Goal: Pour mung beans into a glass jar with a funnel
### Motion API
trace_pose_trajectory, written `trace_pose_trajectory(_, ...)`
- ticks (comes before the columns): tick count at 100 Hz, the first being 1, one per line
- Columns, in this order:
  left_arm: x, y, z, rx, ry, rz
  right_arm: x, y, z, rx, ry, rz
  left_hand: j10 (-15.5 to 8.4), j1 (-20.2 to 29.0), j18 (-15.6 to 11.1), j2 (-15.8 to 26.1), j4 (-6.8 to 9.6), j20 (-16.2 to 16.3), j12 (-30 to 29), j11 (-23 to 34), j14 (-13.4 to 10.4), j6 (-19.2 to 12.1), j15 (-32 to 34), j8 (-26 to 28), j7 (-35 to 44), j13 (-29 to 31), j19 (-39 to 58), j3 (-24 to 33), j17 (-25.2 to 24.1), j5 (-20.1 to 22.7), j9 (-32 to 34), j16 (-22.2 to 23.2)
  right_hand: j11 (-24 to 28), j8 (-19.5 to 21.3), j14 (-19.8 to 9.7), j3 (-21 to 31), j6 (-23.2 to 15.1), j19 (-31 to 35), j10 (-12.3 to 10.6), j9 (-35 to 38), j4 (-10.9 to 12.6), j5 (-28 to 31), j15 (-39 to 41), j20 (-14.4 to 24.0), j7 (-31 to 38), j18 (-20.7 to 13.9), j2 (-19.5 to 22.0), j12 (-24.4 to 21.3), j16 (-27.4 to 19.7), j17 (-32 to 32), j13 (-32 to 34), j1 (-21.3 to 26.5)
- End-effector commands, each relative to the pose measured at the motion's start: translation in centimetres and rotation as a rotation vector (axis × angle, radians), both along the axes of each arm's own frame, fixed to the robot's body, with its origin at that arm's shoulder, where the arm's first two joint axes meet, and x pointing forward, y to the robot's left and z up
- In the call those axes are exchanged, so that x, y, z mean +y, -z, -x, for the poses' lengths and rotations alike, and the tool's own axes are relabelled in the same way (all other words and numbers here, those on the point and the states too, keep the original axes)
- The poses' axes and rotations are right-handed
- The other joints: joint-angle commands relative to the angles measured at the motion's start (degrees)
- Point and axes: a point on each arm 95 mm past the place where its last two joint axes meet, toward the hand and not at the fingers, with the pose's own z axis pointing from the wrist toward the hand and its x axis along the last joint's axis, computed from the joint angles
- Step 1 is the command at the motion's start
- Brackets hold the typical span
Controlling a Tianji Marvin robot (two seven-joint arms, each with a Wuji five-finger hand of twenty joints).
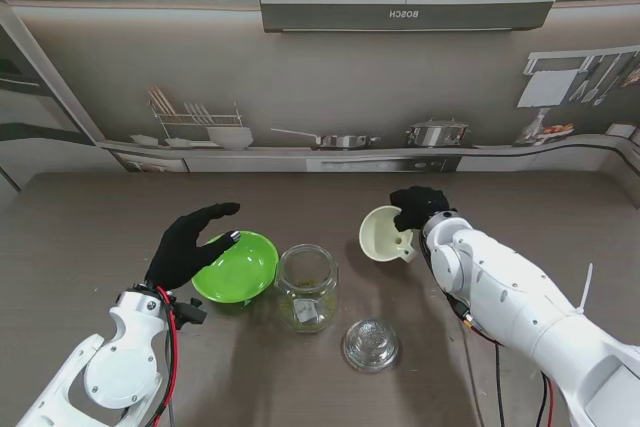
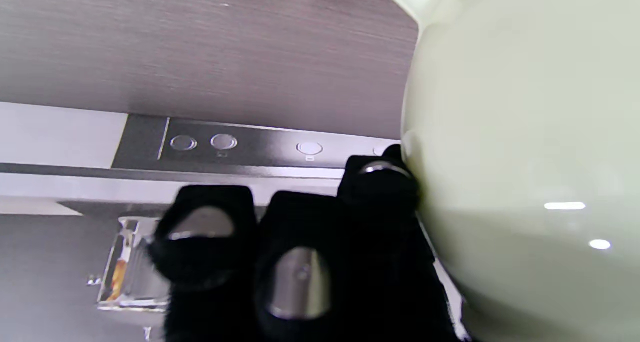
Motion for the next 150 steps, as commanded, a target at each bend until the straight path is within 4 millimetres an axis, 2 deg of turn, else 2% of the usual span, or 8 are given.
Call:
trace_pose_trajectory(1,-0.2,0.2,0.0,0.016,0.012,-0.001,0.4,1.2,0.6,0.026,-0.014,-0.003,-0.1,1.0,-0.9,1.3,1.73,-0.3,-0.2,-0.4,0.1,-0.8,-0.5,-0.4,-0.2,0.7,-2.0,-0.9,-0.7,0.3,0.5,-0.7,-0.6,-0.2,-2.9,0.7,-0.3,-0.1,0.1,3.5,0.0,-1.5,0.6,-0.2,2.5,-0.4,1.0,-0.8,-0.8,1.0,2.1,1.3)
trace_pose_trajectory(33,-0.2,0.2,0.0,0.017,0.012,0.002,1.0,2.1,1.6,0.035,-0.058,0.007,0.0,1.1,-1.0,1.4,1.75,-0.3,-0.2,-0.4,0.2,-0.8,-0.5,-0.4,-0.2,0.8,-2.1,-1.0,-0.8,0.3,0.4,-0.7,-2.2,-1.8,-0.2,-1.8,-3.3,-2.8,0.4,1.3,0.9,-2.0,-4.8,-0.2,1.6,1.1,2.2,-2.9,-4.6,-2.9,2.0,-0.3)
trace_pose_trajectory(72,-0.3,0.2,0.0,0.022,0.015,0.004,0.4,2.5,2.5,0.043,-0.066,0.062,0.0,1.0,-1.0,1.5,1.76,-0.3,-0.2,-0.4,0.1,-0.7,-0.6,-0.4,-0.3,0.8,-2.0,-1.1,-0.8,0.2,0.4,-0.7,-11.7,-5.8,3.3,-5.0,-6.8,-8.9,2.7,-8.3,2.9,-4.6,-26.5,-3.3,-4.7,4.0,2.7,-10.2,-14.5,-10.8,1.9,-5.1)
trace_pose_trajectory(83,-0.3,0.2,0.0,0.024,0.017,0.003,0.1,2.5,2.6,0.055,-0.057,0.073,0.1,1.1,-0.9,1.5,1.77,-0.3,-0.2,-0.4,0.3,-0.8,-0.6,-0.4,-0.3,0.8,-2.1,-1.1,-0.9,0.2,0.4,-0.7,-12.8,-6.8,4.5,-5.8,-6.5,-10.2,3.5,-11.2,4.4,-5.2,-31.9,-3.8,-8.2,4.8,3.8,-11.6,-16.3,-12.2,1.8,-7.8)
trace_pose_trajectory(107,-0.3,0.2,0.0,0.029,0.02,0.003,-0.4,2.4,2.9,0.078,-0.039,0.097,0.1,1.1,-0.9,1.5,1.79,-0.3,-0.2,-0.4,0.3,-0.7,-0.6,-0.4,-0.2,0.8,-2.1,-1.2,-0.9,0.4,0.5,-0.7,-13.6,-4.3,6.3,-8.5,-5.3,-13.0,4.9,-18.8,10.9,-5.9,-42.2,-4.2,-18.3,5.5,7.7,-12.7,-17.7,-16.0,0.8,-14.5)
trace_pose_trajectory(114,-0.3,0.2,0.0,0.03,0.021,0.004,-0.5,2.4,3.0,0.078,-0.039,0.105,0.1,1.1,-0.9,1.5,1.78,-0.3,-0.2,-0.4,0.3,-0.7,-0.6,-0.4,-0.2,0.8,-2.1,-1.2,-0.9,0.4,0.5,-0.7,-13.8,-1.1,6.8,-9.7,-4.7,-14.6,5.4,-21.7,14.6,-6.3,-45.1,-4.6,-20.7,5.9,8.7,-13.4,-17.5,-17.6,-0.9,-16.0)
trace_pose_trajectory(116,-0.3,0.2,0.0,0.03,0.021,0.004,-0.5,2.4,3.0,0.077,-0.04,0.108,0.1,1.1,-1.0,1.6,1.78,-0.3,-0.2,-0.4,0.3,-0.8,-0.6,-0.4,-0.2,0.8,-2.1,-1.2,-0.9,0.4,0.4,-0.7,-13.7,1.8,6.9,-10.5,-4.9,-15.1,5.5,-22.8,15.4,-6.3,-45.9,-4.7,-22.3,5.9,8.8,-13.9,-17.2,-18.1,-1.7,-16.4)
trace_pose_trajectory(150,-0.3,0.3,0.0,0.035,0.023,0.004,-0.8,2.0,3.5,0.098,-0.038,0.146,0.2,1.1,-1.0,1.7,1.8,-0.3,-0.2,-0.5,0.4,-0.8,-0.6,-0.4,-0.4,0.8,-2.1,-1.5,-1.0,0.1,0.4,-0.7,-14.3,2.6,10.7,-18.4,-2.1,-20.5,7.9,-40.2,16.2,-17.3,-51.7,-6.0,-26.5,7.3,8.4,-15.7,-20.4,-25.6,-15.1,-19.0)
